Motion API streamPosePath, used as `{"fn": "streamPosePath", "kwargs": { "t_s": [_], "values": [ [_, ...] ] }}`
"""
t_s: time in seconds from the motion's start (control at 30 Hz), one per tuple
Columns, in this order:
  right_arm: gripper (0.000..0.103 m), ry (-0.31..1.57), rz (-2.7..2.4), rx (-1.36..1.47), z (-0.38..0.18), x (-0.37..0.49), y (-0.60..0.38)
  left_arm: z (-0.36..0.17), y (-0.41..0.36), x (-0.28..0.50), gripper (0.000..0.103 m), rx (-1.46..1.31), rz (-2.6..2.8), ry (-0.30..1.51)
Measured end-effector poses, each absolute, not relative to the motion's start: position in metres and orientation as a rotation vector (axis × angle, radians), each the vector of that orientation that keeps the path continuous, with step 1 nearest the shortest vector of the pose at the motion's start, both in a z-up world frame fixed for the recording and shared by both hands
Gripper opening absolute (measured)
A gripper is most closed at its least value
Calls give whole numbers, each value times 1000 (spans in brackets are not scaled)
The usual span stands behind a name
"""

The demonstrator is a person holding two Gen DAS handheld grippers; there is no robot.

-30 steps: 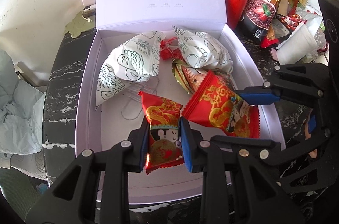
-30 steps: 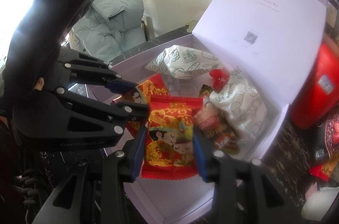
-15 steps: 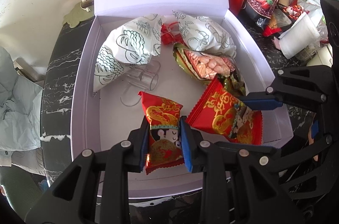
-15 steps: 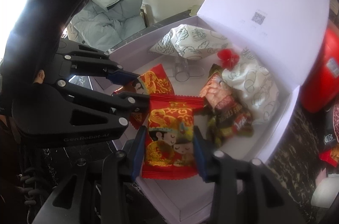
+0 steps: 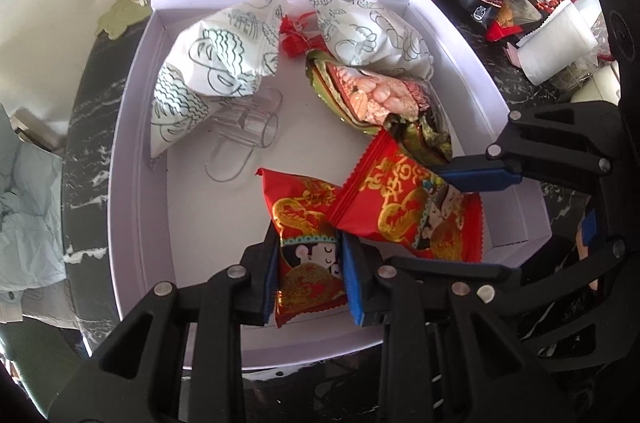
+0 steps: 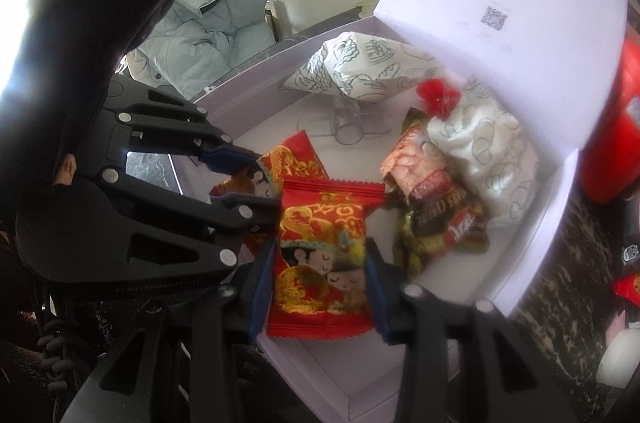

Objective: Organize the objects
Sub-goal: 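Lower both red snack packets into the lavender box with both grippers, then open both grippers releasing the red snack packets in the box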

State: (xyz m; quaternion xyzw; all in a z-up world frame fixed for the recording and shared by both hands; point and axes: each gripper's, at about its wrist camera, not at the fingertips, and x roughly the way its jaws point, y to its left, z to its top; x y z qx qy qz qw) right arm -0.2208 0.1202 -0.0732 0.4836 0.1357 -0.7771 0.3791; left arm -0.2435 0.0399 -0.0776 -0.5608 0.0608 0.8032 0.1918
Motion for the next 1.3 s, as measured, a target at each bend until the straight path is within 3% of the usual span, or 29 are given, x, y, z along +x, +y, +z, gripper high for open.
{"fn": "streamPosePath", "kwargs": {
  "t_s": [0.47,0.67,1.07,1.2,1.3],
  "values": [
    [43,317,-1979,1296,-82,-231,131,-82,43,-249,29,-1612,2256,147],
    [45,325,-1973,1300,-83,-232,135,-83,41,-253,45,-1615,2305,163],
    [54,363,-2000,1307,-81,-227,145,-75,38,-254,48,-1572,2331,205],
    [55,346,-2027,1301,-78,-223,153,-71,37,-256,58,-1549,2352,213],
    [55,333,-2046,1300,-77,-220,159,-70,32,-256,61,-1541,2341,190]
  ]
}}
